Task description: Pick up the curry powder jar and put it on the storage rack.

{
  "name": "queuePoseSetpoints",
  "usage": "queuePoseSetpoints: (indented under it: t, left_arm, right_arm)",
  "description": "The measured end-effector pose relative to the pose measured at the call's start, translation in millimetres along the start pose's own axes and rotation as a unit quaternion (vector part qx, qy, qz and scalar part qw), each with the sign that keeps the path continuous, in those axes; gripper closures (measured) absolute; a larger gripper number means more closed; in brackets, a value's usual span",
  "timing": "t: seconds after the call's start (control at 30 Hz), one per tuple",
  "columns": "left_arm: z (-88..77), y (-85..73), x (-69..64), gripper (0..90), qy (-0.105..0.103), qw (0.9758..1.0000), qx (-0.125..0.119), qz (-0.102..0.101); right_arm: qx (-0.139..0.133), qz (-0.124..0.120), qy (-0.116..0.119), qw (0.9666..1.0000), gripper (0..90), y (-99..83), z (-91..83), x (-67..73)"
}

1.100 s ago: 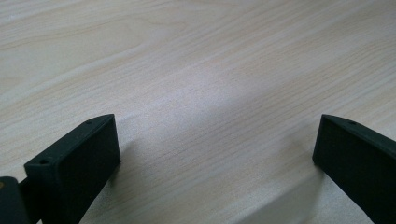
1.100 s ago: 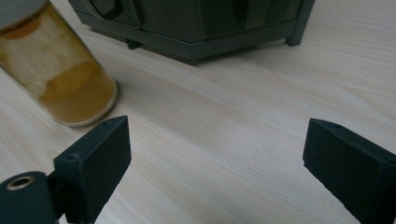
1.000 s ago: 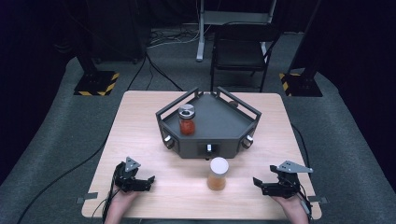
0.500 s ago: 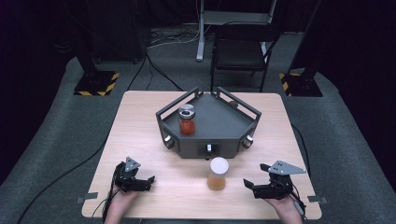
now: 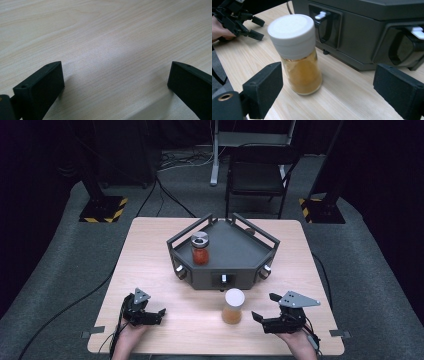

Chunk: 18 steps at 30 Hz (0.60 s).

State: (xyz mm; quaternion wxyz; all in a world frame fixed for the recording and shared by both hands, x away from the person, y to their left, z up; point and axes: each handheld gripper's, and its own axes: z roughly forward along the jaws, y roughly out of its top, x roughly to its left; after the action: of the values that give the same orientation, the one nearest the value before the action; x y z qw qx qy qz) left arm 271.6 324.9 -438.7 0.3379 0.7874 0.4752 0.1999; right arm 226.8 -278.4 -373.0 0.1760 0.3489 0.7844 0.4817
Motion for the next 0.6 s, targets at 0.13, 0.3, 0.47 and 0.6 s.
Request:
queuePoseSetpoints:
  t: [0.13,0.3,0.47,0.6]
  left_arm:
    - [0.0,0.0,0.0,0.4,0.000,1.0000,0.000,0.000]
    - [0.0,0.0,0.0,0.4,0.000,1.0000,0.000,0.000]
    - [0.0,0.0,0.0,0.4,0.000,1.0000,0.000,0.000]
    - [0.0,0.0,0.0,0.4,0.000,1.0000,0.000,0.000]
  right_arm:
    - [-0.001,-0.005,0.007,1.0000,8.4,4.0,3.3,3.2]
    - [-0.001,-0.010,0.010,0.9999,9.3,6.1,7.3,7.1]
    - [0.001,-0.016,0.016,0.9997,9.7,9.1,13.1,11.0]
    - [0.003,-0.019,0.020,0.9996,10.0,10.2,17.9,13.6]
